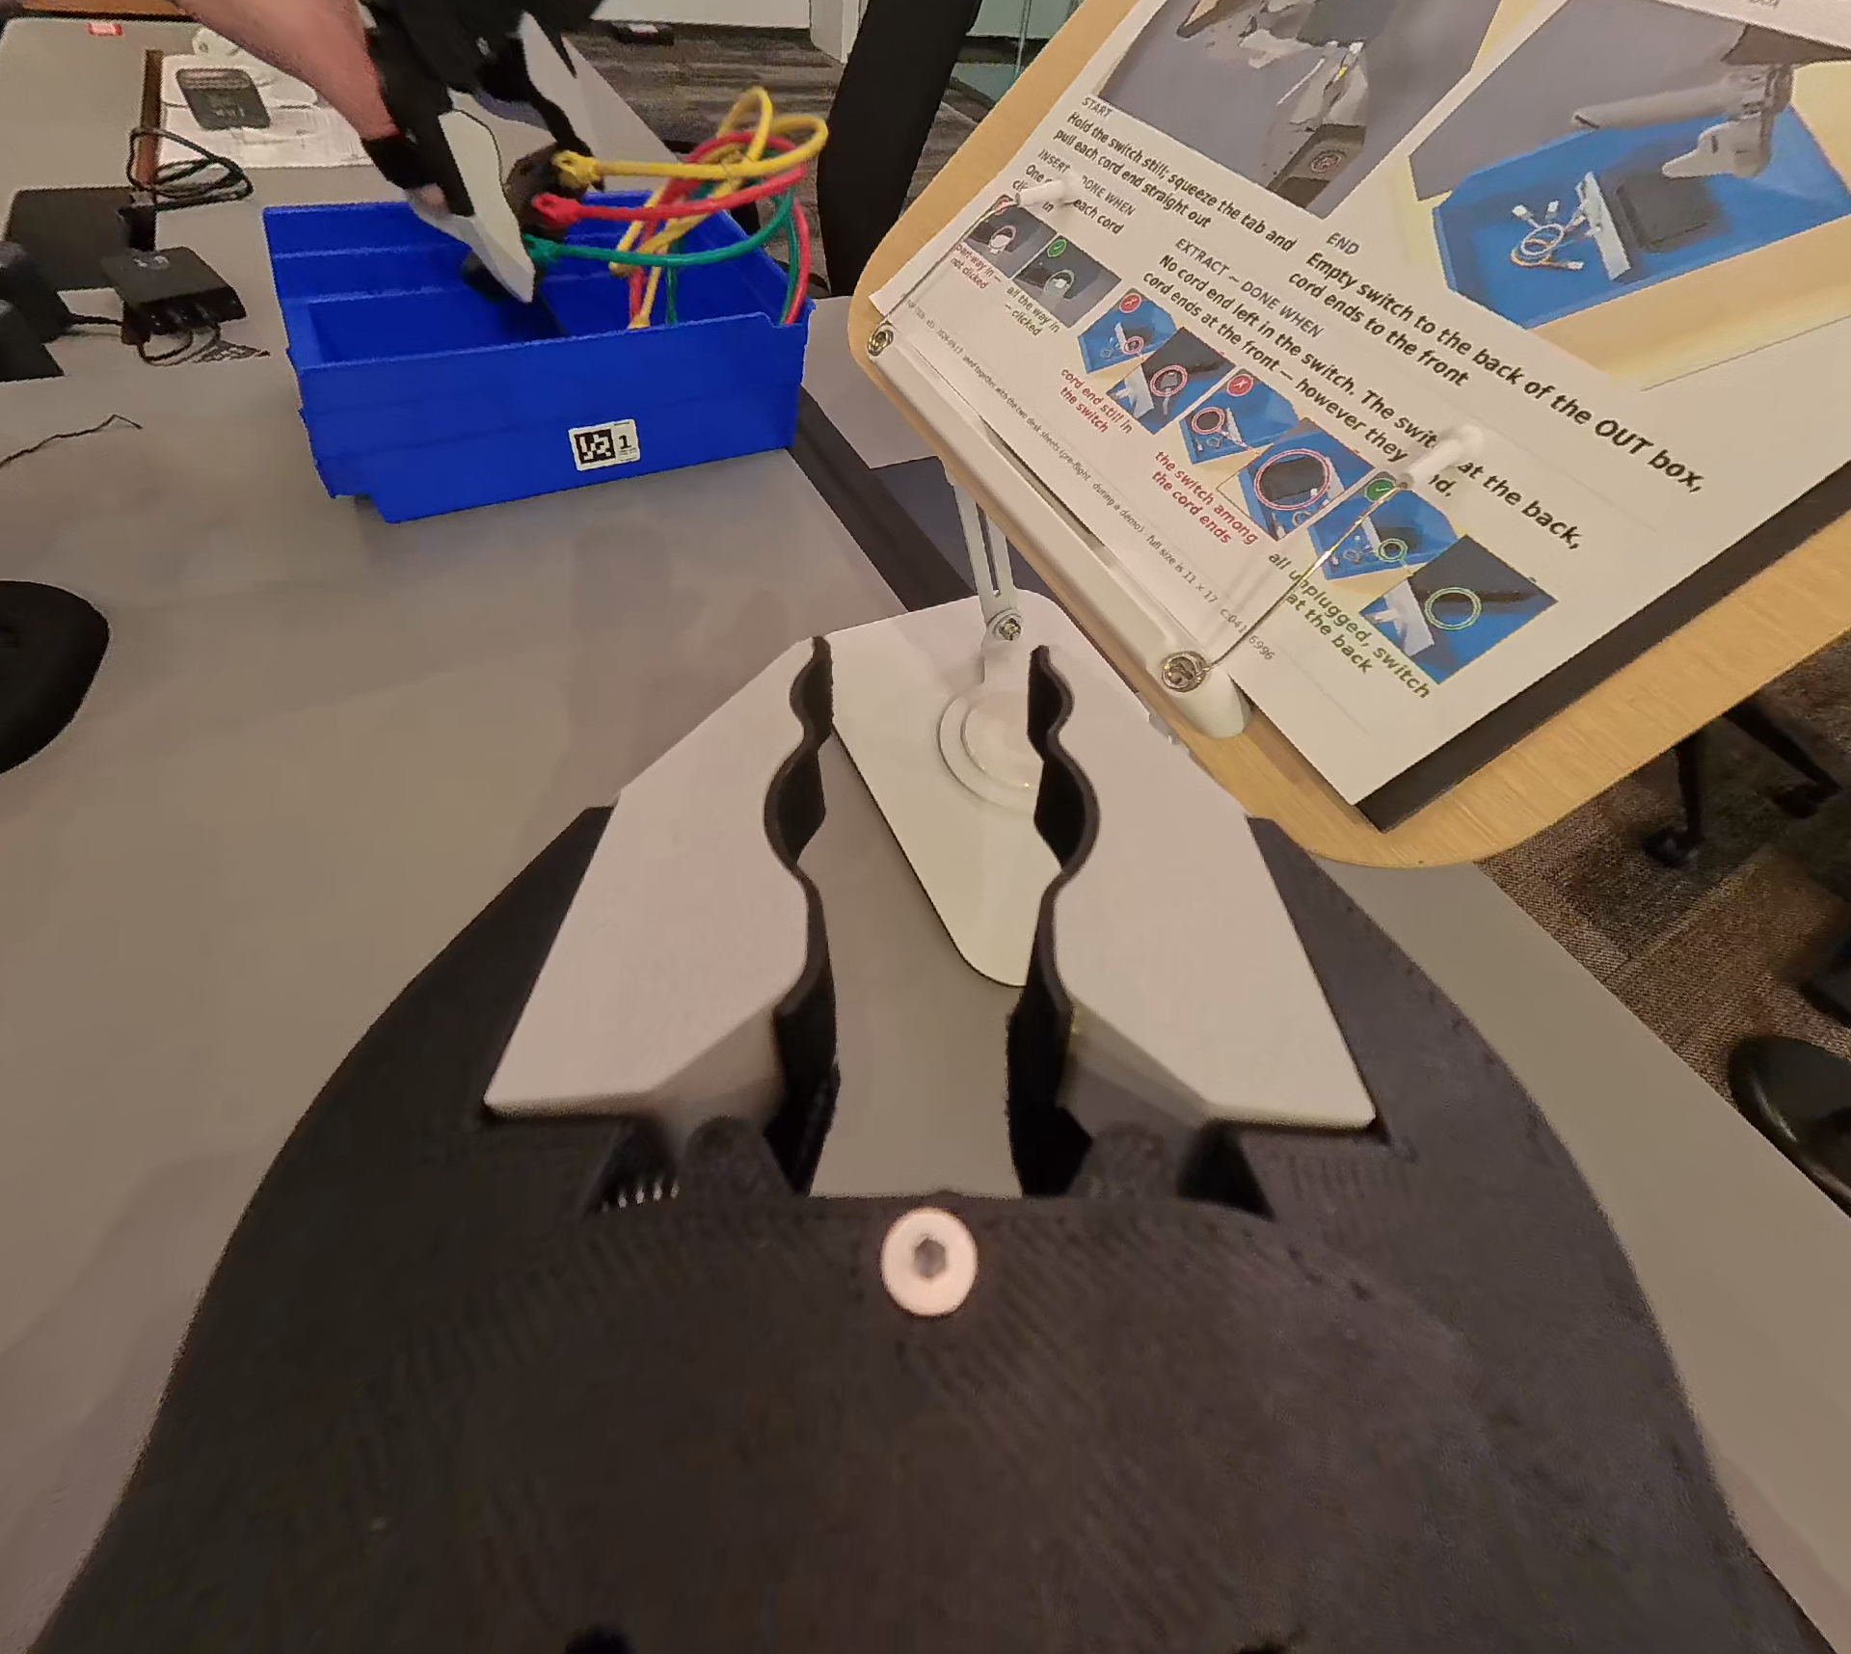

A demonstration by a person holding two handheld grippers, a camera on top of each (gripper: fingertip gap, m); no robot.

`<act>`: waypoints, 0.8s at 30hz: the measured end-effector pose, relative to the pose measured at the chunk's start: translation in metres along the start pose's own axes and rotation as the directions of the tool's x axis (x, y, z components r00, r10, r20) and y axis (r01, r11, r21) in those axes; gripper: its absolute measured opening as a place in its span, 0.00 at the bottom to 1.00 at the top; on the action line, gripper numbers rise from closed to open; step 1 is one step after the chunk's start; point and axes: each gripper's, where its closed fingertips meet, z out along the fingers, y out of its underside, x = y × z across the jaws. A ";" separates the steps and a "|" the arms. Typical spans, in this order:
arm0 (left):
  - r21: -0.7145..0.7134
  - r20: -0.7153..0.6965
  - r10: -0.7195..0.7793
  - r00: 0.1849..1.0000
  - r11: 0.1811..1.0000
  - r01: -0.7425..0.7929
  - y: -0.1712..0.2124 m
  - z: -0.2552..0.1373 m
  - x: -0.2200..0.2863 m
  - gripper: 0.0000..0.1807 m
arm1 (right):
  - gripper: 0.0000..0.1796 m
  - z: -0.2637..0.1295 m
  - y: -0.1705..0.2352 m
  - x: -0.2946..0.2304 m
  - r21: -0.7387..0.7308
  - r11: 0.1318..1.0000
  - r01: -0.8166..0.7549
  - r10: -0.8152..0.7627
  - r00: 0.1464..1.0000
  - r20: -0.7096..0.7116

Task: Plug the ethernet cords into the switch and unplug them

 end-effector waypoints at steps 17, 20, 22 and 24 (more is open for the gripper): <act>-0.098 -0.244 0.014 0.970 0.994 -0.039 0.011 0.029 0.023 0.51 | 0.21 0.006 0.007 -0.001 -0.024 1.000 -0.002 0.002 1.000 0.012; -0.085 -0.212 0.040 0.976 0.995 -0.059 0.008 0.018 0.020 0.51 | 0.21 0.006 0.008 0.001 -0.023 1.000 -0.007 0.007 1.000 0.010; -0.041 -0.190 0.046 0.981 0.998 -0.055 0.001 0.004 0.017 0.50 | 0.21 0.005 0.009 0.002 -0.019 1.000 -0.013 0.013 1.000 0.009; 0.009 -0.176 0.038 0.984 0.999 -0.037 -0.007 -0.013 0.015 0.50 | 0.21 0.004 0.008 0.003 -0.015 1.000 -0.017 0.017 1.000 0.008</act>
